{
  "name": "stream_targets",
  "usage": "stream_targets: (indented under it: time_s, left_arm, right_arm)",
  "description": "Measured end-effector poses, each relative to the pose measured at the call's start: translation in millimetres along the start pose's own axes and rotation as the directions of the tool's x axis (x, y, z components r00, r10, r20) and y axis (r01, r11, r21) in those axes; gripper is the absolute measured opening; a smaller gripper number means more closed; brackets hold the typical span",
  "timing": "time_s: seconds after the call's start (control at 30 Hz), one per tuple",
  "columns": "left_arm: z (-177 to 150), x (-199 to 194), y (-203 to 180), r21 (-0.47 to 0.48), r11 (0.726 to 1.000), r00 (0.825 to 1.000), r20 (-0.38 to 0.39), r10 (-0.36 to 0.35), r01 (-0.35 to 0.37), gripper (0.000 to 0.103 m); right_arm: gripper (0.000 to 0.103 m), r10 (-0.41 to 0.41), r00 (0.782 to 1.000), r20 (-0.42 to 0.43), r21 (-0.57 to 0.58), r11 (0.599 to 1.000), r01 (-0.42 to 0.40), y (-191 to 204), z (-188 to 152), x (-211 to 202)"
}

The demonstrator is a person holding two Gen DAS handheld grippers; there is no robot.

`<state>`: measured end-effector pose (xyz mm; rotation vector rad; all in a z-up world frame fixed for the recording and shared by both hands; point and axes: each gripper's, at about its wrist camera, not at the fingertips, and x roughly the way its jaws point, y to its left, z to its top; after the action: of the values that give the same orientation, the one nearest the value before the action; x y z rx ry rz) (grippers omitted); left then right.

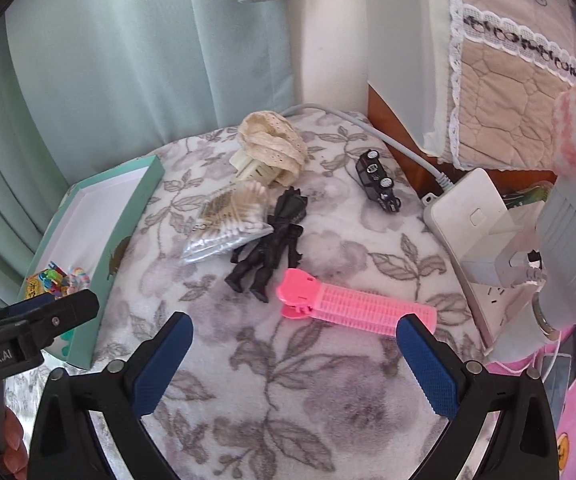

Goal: Organize objects
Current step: 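Withdraw both tools from the box lid back toward the remaining clutter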

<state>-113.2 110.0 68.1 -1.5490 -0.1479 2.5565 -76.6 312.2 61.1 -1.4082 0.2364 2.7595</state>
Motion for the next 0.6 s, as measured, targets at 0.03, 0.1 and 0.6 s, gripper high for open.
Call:
stream_targets:
  time_s: [0.03,0.1,0.6]
  left_arm:
    - [-1,2,-3,0.007,1.000,1.000,-0.004,0.001,-0.001,0.093]
    - [-1,7,-6,0.014,1.000,1.000,-0.013,0.000,0.000,0.093]
    - [1,36,-7,0.017,1.000,0.998,-0.060,0.010,-0.009,0.093]
  right_arm:
    - [0.103,-0.005,1.000,-0.004,0.005,1.000,0.005,-3,0,1]
    - [0.103,-0.012,1.000,-0.014,0.015,1.000,0.012,-10,-1,6]
    - [0.103,-0.054,0.997,-0.056,0.002,0.999,0.054,-24,0,37]
